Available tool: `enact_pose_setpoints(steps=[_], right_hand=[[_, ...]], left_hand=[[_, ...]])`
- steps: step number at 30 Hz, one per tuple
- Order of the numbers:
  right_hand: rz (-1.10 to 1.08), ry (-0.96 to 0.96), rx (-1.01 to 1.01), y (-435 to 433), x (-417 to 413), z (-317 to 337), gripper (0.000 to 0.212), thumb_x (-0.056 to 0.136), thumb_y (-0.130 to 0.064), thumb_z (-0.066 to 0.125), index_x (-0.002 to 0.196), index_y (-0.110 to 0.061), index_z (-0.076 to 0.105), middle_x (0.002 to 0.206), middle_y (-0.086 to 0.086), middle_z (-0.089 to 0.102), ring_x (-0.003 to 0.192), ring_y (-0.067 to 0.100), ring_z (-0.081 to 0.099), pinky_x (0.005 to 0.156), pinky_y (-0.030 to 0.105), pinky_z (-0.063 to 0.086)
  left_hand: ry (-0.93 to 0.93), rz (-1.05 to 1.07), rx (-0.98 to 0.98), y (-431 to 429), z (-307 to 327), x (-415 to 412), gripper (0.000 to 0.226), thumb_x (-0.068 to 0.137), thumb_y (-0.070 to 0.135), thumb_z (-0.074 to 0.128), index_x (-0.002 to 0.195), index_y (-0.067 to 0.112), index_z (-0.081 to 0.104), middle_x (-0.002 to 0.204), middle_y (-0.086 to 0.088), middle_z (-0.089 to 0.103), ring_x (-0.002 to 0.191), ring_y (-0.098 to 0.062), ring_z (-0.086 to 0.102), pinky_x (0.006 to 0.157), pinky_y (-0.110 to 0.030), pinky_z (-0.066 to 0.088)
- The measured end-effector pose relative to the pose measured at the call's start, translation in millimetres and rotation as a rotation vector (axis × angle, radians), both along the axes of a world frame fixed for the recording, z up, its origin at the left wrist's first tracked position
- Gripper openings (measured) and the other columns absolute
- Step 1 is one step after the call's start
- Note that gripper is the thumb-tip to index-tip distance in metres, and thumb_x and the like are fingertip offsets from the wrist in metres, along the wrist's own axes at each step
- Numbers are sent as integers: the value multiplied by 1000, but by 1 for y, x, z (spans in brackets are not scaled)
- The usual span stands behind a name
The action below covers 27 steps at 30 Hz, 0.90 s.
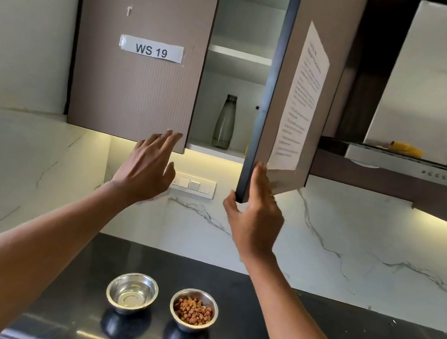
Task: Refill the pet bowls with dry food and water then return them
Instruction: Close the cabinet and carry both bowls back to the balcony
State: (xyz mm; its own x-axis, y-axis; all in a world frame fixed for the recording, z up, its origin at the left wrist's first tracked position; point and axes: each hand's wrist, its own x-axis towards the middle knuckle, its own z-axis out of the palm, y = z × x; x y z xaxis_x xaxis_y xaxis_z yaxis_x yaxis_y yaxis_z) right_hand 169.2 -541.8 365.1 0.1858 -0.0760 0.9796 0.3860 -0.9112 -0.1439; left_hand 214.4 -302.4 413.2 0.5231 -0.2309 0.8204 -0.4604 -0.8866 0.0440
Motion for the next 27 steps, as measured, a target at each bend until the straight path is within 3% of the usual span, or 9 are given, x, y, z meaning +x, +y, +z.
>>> enact_pose_setpoints(steps=[4,8,12,19,23,27], right_hand=[[-8,32,-61,34,36,3,75,87,-33,86,147,0,57,149,17,59,126,33,68,84,39,65],[-84,96,-101,65,82,5,79,88,-42,83,151,-5,54,149,19,58,133,35,62,90,48,65],[-161,130,-110,89,129,4,80,93,-50,75,157,-10,47,155,22,52,141,37,55,92,47,64],[-254,95,-133,110,190,5,75,94,-49,72,154,-10,52,148,26,58,137,41,59,92,50,63],[-274,122,-127,119,214,2,73,98,-50,67,158,-13,47,154,25,52,143,40,52,95,50,61],[-274,164,-174,123,236,2,69,102,-49,60,159,-14,44,160,26,44,147,41,46,102,50,59]], left_hand=[[-24,4,-9,13,7,19,64,92,14,64,150,6,40,153,-19,49,134,-41,51,106,-56,47],[-22,13,-22,28,11,50,64,94,15,64,152,7,39,156,-18,46,138,-41,48,107,-56,46],[-11,2,-48,48,13,92,65,96,18,61,155,9,36,162,-17,39,144,-41,42,111,-57,42],[48,-11,-26,72,13,175,66,101,25,54,160,12,29,168,-18,23,152,-41,29,119,-54,32],[121,-43,-33,67,7,218,63,106,36,45,162,16,25,171,-16,12,158,-37,13,125,-55,23],[179,-47,-19,58,5,255,69,108,48,33,165,19,8,172,-14,-9,158,-35,-10,128,-57,5]])
